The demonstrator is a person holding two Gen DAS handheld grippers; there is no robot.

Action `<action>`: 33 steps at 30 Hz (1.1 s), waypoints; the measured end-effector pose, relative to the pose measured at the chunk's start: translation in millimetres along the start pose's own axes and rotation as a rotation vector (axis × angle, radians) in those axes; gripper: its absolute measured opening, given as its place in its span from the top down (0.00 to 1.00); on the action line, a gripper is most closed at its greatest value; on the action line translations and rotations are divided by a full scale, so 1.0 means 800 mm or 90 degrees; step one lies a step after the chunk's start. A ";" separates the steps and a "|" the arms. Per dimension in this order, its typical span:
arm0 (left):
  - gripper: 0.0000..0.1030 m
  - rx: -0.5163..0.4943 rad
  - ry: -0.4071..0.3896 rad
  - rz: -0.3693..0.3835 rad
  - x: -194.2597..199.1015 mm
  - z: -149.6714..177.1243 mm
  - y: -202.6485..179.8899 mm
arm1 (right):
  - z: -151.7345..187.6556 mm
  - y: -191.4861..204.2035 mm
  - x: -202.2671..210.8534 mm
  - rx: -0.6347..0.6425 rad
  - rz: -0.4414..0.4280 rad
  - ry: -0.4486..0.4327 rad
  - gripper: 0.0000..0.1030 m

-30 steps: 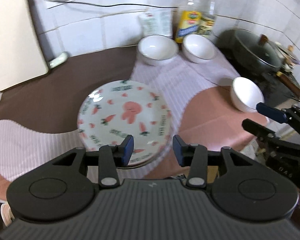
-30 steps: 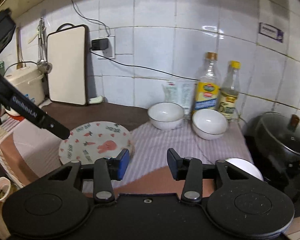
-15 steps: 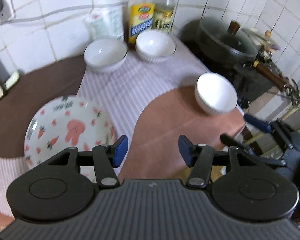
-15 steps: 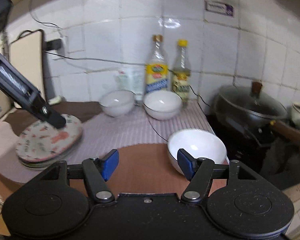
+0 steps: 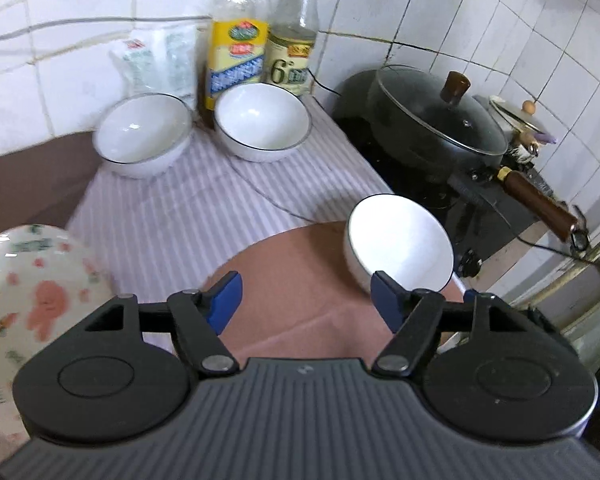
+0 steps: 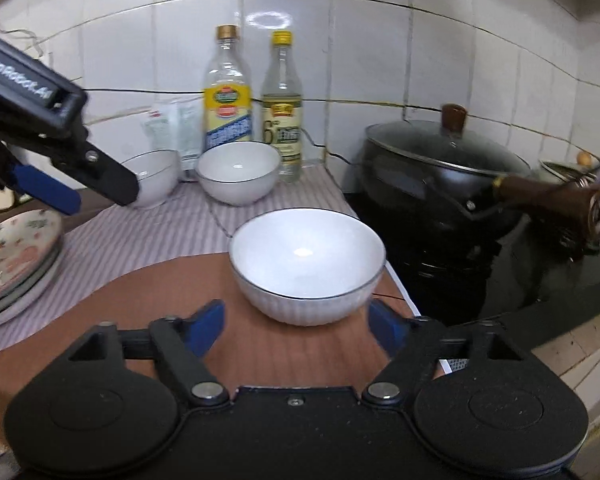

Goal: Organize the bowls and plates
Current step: 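Move both grippers to the white bowl on the brown mat and grasp its rim, then lift the white bowl with both grippers, set it beside the plate stack, open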

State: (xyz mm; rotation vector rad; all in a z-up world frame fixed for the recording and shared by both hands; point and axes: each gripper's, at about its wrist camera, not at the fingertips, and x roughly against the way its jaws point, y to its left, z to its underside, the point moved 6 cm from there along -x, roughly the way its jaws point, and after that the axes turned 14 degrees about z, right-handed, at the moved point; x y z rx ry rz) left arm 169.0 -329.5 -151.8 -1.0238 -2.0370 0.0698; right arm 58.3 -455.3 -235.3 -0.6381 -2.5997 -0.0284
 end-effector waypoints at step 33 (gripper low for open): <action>0.84 -0.009 0.081 0.045 -0.144 -0.006 -0.011 | 0.016 0.020 -0.088 0.013 0.010 -0.021 0.08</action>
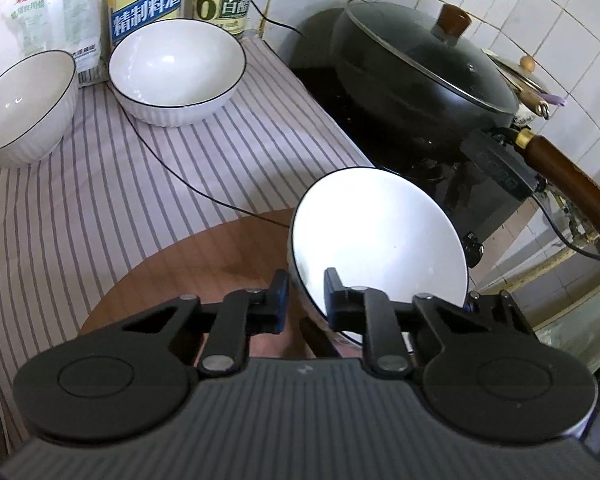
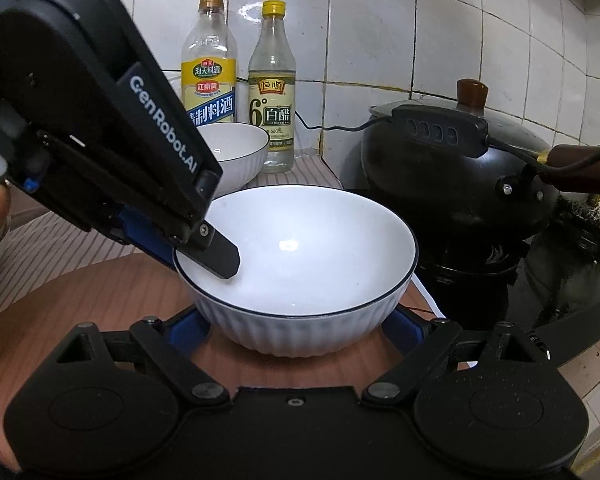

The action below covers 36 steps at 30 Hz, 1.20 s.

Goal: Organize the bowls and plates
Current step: 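Lift the white bowl with both grippers, set it beside the plate stack, open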

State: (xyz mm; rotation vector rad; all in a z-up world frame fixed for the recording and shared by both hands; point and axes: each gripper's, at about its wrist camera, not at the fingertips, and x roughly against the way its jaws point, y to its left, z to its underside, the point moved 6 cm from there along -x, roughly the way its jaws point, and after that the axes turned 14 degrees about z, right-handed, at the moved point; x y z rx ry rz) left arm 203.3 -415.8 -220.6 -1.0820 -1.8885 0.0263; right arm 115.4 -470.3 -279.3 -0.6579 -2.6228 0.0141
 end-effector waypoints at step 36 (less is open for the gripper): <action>0.84 0.058 -0.037 -0.097 0.146 0.038 0.075 | -0.032 0.123 0.065 0.073 -0.137 -0.051 0.08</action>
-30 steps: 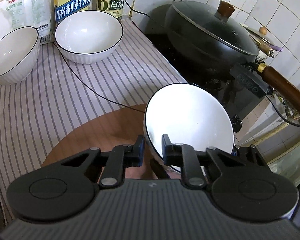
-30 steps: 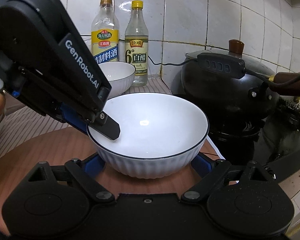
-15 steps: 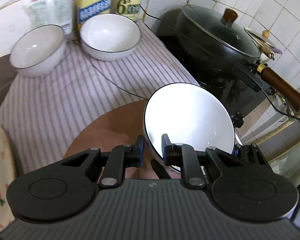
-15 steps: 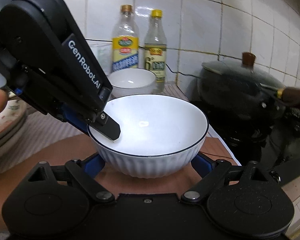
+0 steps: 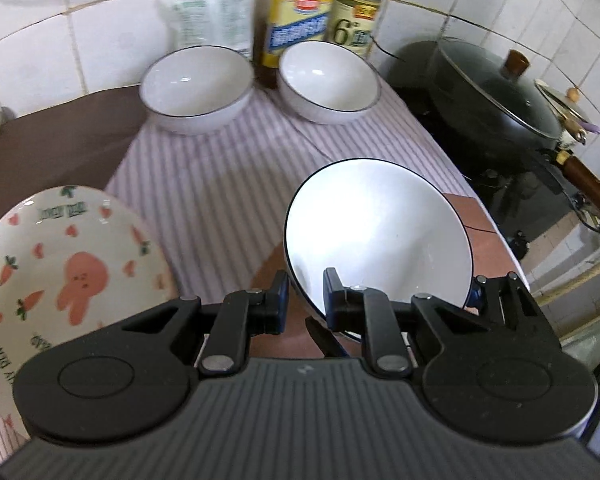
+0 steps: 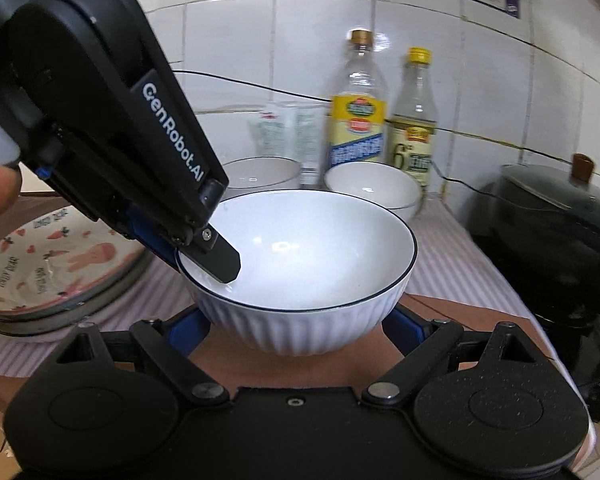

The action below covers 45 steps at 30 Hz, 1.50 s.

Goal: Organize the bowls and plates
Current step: 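Lift the white bowl with both grippers, set it beside the plate stack, open, then move both grippers to a white bowl by the bottles and grasp its rim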

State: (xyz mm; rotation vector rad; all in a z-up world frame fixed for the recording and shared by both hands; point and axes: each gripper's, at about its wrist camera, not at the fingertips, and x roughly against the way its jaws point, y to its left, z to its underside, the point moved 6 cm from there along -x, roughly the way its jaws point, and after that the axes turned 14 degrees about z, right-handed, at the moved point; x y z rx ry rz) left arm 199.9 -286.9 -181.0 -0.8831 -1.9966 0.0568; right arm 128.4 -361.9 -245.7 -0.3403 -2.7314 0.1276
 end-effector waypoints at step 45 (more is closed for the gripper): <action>0.61 0.051 0.091 0.010 0.071 -0.007 0.028 | -0.072 -0.043 0.053 -0.111 -0.027 0.112 0.08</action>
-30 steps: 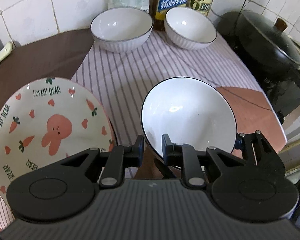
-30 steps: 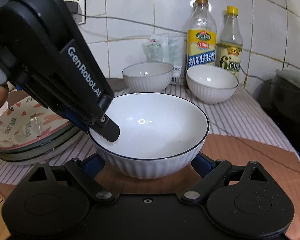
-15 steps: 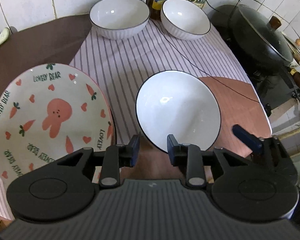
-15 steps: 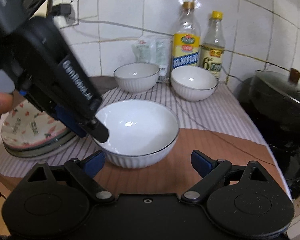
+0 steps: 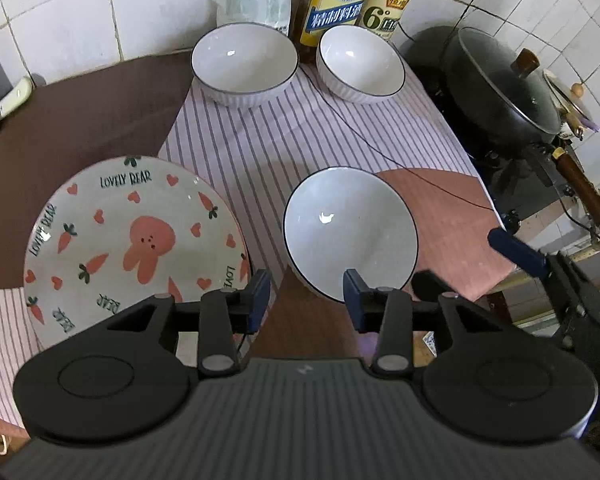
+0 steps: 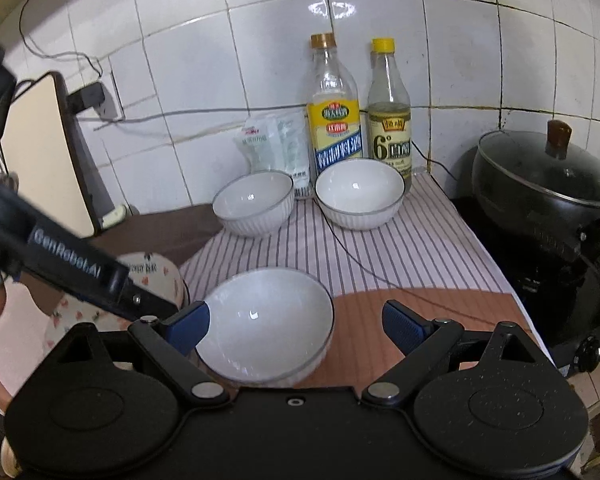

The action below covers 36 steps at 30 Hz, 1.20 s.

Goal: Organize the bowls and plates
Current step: 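Move both grippers to a white bowl by the bottles and grasp its rim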

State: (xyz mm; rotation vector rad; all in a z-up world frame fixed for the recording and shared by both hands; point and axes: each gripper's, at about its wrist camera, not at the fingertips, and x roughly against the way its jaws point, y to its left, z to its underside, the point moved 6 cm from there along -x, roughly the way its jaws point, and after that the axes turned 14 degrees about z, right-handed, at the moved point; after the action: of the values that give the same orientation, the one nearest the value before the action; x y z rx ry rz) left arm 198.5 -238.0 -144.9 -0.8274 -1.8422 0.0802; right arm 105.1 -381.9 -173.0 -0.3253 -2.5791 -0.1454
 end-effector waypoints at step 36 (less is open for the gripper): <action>0.63 0.058 -0.156 0.022 -0.174 -0.178 0.015 | -0.103 -0.084 -0.273 -0.208 0.057 0.136 0.40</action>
State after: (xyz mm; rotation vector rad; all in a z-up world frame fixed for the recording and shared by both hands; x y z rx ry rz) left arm 351.7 -353.5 -199.3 -0.8132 -2.0371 0.2969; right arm 309.1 -504.7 -219.2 -0.5136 -2.3207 -0.5416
